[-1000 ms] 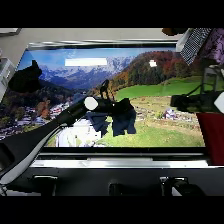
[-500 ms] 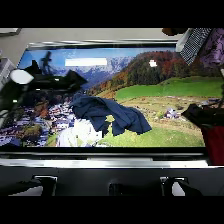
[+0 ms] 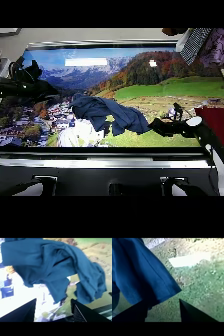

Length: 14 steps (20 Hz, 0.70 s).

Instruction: Fold the clothes and pants, and hang the long-sleeved shirts on hangers.

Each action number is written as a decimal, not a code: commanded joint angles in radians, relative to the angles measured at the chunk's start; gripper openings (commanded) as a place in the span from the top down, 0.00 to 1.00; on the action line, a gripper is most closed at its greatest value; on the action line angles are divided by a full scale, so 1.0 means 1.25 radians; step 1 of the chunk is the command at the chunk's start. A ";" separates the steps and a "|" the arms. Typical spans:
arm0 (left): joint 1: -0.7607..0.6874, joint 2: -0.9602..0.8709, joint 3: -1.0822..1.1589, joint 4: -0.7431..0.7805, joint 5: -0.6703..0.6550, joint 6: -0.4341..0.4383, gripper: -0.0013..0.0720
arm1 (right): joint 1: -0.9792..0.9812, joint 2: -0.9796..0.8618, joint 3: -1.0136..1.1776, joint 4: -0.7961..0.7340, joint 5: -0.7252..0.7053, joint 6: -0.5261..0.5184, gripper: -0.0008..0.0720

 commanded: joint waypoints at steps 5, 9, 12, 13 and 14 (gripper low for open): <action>0.009 0.002 -0.002 0.072 -0.038 0.009 0.30 | 0.034 -0.043 -0.005 0.010 -0.112 -0.012 0.37; 0.009 0.002 -0.048 0.071 -0.034 0.009 0.30 | 0.035 -0.045 -0.005 0.043 -0.111 -0.023 0.41; 0.009 0.002 -0.129 0.051 0.000 0.010 0.30 | 0.035 -0.076 -0.005 0.057 -0.059 -0.041 0.55; 0.009 0.002 -0.162 0.032 0.021 0.014 0.30 | 0.035 -0.082 -0.005 0.057 -0.048 -0.048 0.62; 0.009 0.002 -0.201 -0.003 0.045 0.035 0.30 | 0.035 -0.082 -0.005 0.057 -0.046 -0.048 0.70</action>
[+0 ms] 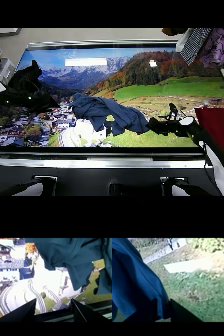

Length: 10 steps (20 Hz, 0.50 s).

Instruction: Fold the clothes and pants, and hang the long-sleeved shirts on hangers.

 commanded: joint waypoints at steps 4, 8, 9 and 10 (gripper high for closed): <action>-0.051 -0.002 -0.229 -0.144 0.166 0.084 0.30 | 0.000 -0.013 0.000 0.012 0.035 -0.011 0.95; -0.177 -0.037 -0.312 -0.200 0.283 0.103 0.30 | 0.000 0.002 0.000 0.011 0.058 -0.009 0.95; -0.211 -0.051 -0.313 -0.202 0.314 0.103 0.30 | 0.000 0.010 0.000 0.009 0.062 -0.002 0.95; -0.243 -0.064 -0.313 -0.212 0.349 0.103 0.30 | 0.000 0.018 0.000 0.004 0.067 0.007 0.95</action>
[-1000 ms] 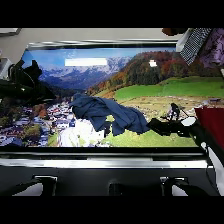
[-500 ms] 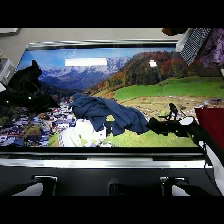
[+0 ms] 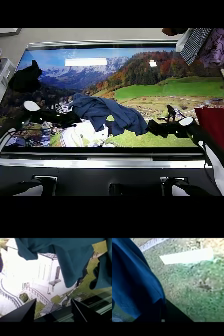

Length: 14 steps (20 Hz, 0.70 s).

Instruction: Fold the clothes and pants, and hang the long-sleeved shirts on hangers.

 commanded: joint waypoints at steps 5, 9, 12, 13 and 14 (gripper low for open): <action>-0.159 -0.103 -0.027 -0.109 0.234 0.013 0.30 | 0.000 0.048 0.001 -0.047 0.033 0.082 0.95; -0.194 -0.157 -0.001 -0.142 0.269 0.013 0.30 | 0.000 0.049 0.001 -0.049 0.074 0.088 0.95; -0.193 -0.170 0.027 -0.161 0.252 0.018 0.95 | 0.000 0.050 0.005 -0.049 0.092 0.088 0.95; -0.180 -0.163 0.043 -0.161 0.227 0.027 0.96 | 0.000 0.059 0.015 -0.052 0.094 0.088 0.95; -0.161 -0.151 0.062 -0.160 0.198 0.039 0.96 | 0.000 0.074 0.036 -0.062 0.091 0.088 0.96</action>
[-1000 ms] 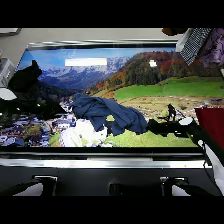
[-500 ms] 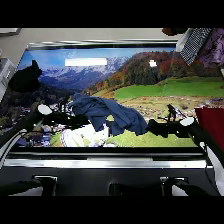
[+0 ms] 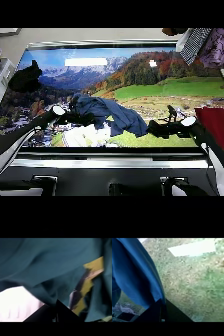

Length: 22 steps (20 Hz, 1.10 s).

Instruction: Fold the clothes and pants, and hang the long-sleeved shirts on hangers.

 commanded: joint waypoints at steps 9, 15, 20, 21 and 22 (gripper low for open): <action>0.345 0.331 0.400 0.110 -0.198 -0.038 0.97 | 0.000 0.149 0.604 -0.381 0.033 0.092 0.96; 0.521 0.542 0.561 0.113 -0.214 -0.094 0.97 | 0.000 0.269 0.854 -0.623 0.058 0.207 0.96; 0.584 0.664 0.560 0.113 -0.219 -0.105 0.96 | 0.000 0.372 0.862 -0.615 0.089 0.210 0.95; 0.584 0.670 0.560 0.113 -0.226 -0.105 0.97 | 0.000 0.378 0.862 -0.611 0.112 0.227 0.95; 0.584 0.669 0.560 0.113 -0.243 -0.108 0.96 | 0.000 0.377 0.862 -0.599 0.139 0.251 0.95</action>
